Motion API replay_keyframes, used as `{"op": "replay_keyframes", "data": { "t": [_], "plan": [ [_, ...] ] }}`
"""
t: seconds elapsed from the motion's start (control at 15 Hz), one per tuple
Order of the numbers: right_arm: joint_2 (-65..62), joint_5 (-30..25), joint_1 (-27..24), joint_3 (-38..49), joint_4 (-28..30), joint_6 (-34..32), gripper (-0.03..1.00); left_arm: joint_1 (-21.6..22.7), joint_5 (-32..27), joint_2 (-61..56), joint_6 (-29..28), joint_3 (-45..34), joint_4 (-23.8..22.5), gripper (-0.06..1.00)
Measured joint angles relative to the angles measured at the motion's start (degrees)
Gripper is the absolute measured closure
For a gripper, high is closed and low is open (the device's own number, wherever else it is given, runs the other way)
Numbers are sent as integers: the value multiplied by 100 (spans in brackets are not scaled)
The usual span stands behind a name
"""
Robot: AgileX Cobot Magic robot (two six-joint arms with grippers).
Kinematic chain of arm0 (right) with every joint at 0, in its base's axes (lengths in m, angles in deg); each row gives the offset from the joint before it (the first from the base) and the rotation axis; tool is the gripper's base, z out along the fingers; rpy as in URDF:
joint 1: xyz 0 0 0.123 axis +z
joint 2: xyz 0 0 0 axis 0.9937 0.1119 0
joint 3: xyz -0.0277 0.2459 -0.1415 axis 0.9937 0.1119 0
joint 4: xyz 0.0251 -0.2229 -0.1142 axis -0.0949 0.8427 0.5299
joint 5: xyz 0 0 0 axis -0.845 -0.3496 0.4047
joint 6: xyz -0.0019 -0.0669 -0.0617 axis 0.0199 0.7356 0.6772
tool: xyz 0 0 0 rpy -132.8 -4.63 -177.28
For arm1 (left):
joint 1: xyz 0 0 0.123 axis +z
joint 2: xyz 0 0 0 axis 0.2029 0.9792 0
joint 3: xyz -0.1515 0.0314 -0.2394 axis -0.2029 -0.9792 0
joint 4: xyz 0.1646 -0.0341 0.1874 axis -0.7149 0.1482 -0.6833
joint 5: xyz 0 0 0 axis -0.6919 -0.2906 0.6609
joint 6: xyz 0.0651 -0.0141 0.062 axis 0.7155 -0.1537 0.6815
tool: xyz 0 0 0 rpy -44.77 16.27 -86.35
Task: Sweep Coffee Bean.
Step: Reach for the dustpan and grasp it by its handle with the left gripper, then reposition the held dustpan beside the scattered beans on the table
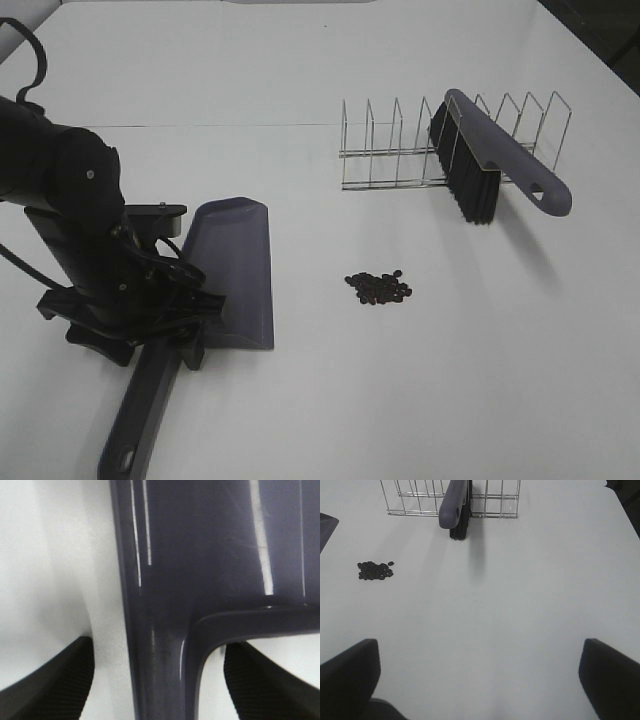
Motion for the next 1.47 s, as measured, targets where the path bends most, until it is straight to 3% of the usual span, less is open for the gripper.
{"op": "replay_keyframes", "data": {
  "t": [0.13,0.27,0.33,0.73,1.0,1.47],
  "plan": [
    [0,0,0,0,0,0,-1,0,0,11,0,6,-40,39],
    [0,0,0,0,0,0,-1,0,6,17,0,6,-63,58],
    [0,0,0,0,0,0,-1,0,34,23,-17,6,-57,61],
    [0,0,0,0,0,0,-1,0,29,23,-23,6,-103,61],
    [0,0,0,0,0,0,-1,0,-390,-132,-23,6,-630,61],
    [0,0,0,0,0,0,-1,0,-166,-132,-23,6,-665,61]
  ]
}}
